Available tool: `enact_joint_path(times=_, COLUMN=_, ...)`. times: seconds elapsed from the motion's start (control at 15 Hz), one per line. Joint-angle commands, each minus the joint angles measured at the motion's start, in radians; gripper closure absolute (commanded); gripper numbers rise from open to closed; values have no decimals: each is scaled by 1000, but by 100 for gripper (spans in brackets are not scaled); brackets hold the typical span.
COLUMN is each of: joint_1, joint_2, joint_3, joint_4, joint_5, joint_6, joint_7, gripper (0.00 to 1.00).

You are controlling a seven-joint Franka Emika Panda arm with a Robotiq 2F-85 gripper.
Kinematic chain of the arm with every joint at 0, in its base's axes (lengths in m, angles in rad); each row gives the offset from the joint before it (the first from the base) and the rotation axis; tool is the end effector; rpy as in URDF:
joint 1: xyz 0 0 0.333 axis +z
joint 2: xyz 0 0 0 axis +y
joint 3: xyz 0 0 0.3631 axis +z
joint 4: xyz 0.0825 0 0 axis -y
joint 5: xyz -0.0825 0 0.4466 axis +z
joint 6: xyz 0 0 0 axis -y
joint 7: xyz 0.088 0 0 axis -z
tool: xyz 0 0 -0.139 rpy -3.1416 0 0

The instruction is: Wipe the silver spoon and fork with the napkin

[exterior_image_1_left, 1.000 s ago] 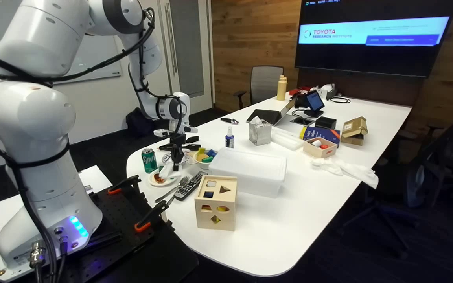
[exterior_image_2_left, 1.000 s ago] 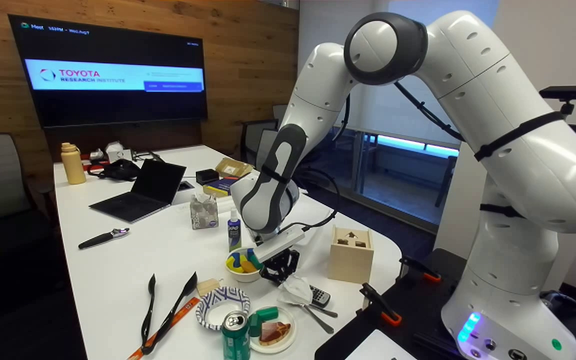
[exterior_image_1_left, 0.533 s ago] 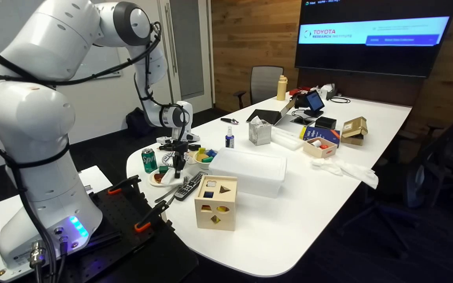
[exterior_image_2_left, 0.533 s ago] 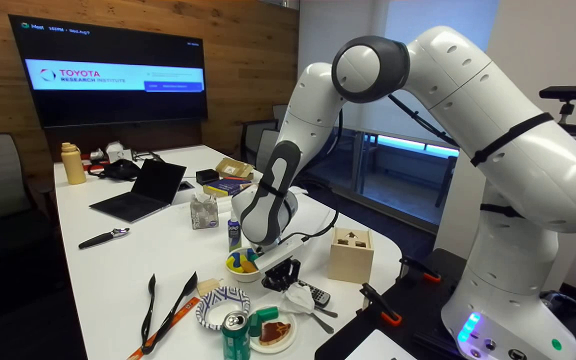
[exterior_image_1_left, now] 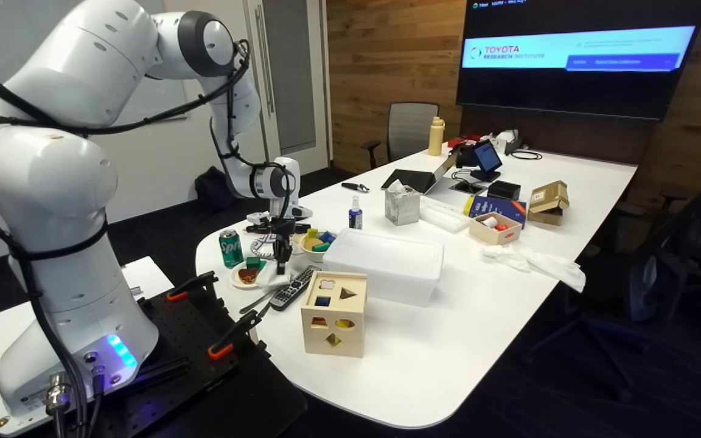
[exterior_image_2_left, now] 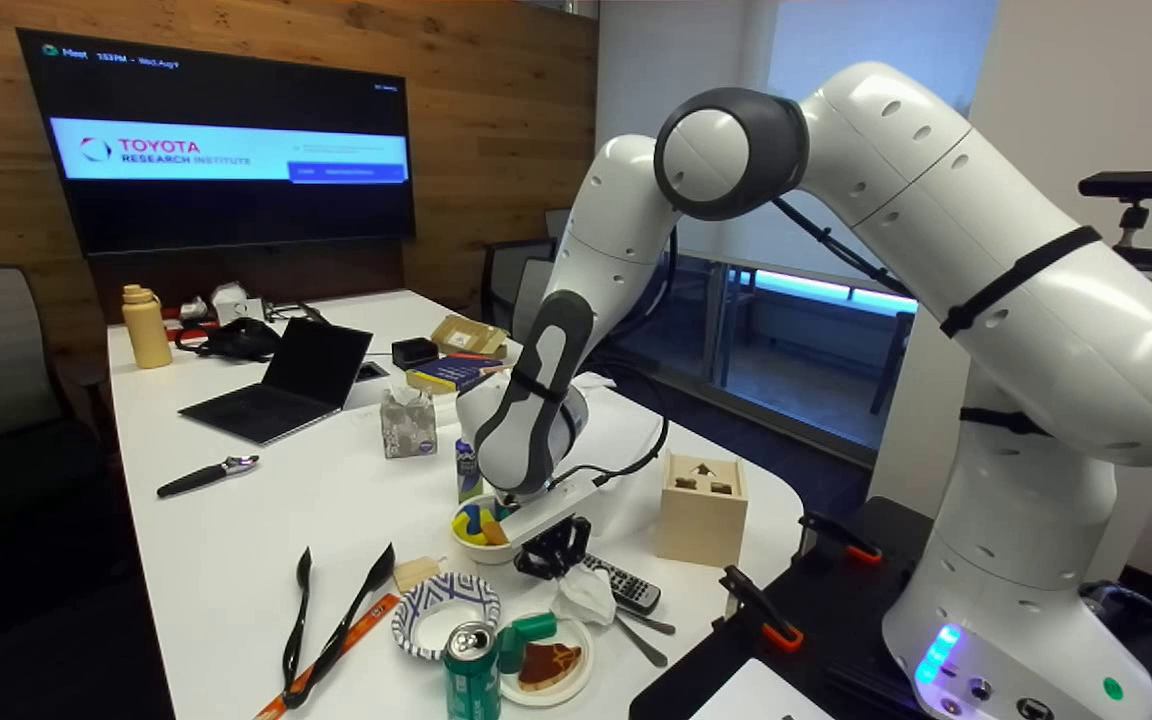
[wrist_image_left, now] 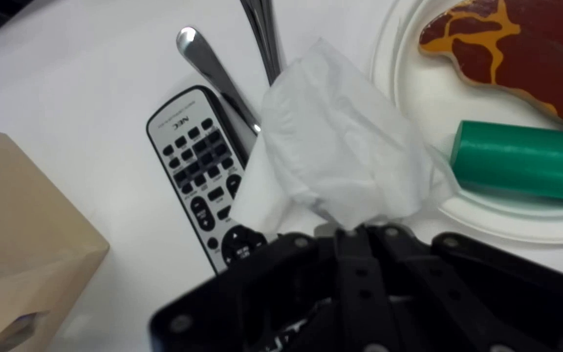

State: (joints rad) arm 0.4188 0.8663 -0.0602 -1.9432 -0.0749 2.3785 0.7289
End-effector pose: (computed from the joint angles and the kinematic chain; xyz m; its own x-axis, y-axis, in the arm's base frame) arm 0.5424 0.1949 -0.0520 0.9081 -0.3231 -0.2663 -0.2283 -0.9153 0.3318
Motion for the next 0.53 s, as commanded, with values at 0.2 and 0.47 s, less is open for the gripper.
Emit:
enact_joint_path(times=0.2, joint_1=50, joint_2=-54, joint_3=-39, joint_4=-29, joint_5=-69, joint_6=16, joint_7=82, gripper=100)
enact_joint_path(times=0.47, joint_1=28, joint_2=-20, joint_3=-18, joint_4=-13, joint_5=-51, joint_6=13, joint_7=58, gripper=100)
